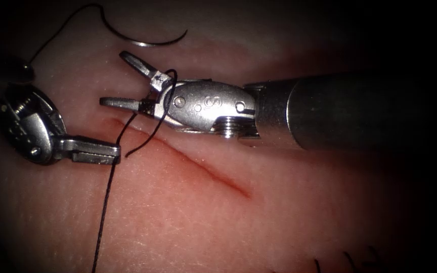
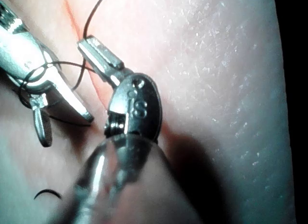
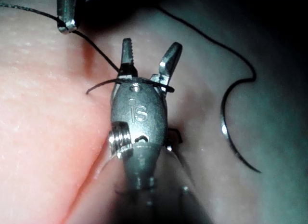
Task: Wound Closure
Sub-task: Wrap the suture two times counter-clockwise around the right gripper
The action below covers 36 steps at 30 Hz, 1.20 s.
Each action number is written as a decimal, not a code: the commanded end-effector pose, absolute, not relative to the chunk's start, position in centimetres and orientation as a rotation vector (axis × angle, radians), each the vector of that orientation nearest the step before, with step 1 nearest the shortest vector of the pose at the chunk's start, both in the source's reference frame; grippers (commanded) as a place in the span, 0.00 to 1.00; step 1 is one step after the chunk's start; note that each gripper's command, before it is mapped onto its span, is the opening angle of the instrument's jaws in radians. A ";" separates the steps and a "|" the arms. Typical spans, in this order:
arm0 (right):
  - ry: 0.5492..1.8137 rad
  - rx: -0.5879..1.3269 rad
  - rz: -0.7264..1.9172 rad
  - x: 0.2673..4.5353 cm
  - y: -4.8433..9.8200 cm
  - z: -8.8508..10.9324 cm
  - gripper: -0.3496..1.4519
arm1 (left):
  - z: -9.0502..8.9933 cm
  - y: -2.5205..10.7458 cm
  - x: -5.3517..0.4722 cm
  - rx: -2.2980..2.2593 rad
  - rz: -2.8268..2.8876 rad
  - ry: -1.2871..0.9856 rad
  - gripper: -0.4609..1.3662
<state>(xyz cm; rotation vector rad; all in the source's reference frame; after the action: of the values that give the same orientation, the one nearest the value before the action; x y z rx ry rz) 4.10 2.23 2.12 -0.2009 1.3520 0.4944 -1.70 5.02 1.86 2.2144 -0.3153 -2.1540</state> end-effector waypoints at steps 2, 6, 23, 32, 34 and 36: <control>1.361 -0.169 0.453 4.12 2.2 2.1 0.85 | 1.8 5.1 -1.68 2.200 -2.152 -0.328 0.06; 1.372 -0.108 0.397 4.17 2.1 2.2 0.71 | 1.8 5.2 -1.65 2.189 -2.160 -0.338 0.06; 1.385 -0.014 0.325 4.24 1.8 2.2 0.68 | 1.6 6.2 -1.67 2.272 -2.145 -0.219 0.06; 1.446 0.002 0.321 4.23 1.8 2.2 0.67 | 2.2 6.3 -1.69 2.383 -2.081 -0.040 0.06; 1.469 0.009 0.330 4.22 1.8 2.2 0.67 | 2.3 6.2 -1.71 2.402 -2.051 0.000 0.06; 1.501 0.015 0.331 4.18 1.8 2.2 0.66 | 2.4 6.1 -1.72 2.430 -2.015 0.065 0.06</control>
<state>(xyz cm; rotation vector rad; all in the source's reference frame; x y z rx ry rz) 4.17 1.84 2.21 0.0170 1.5146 0.3372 -1.73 6.12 2.40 2.4413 0.0735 -2.0064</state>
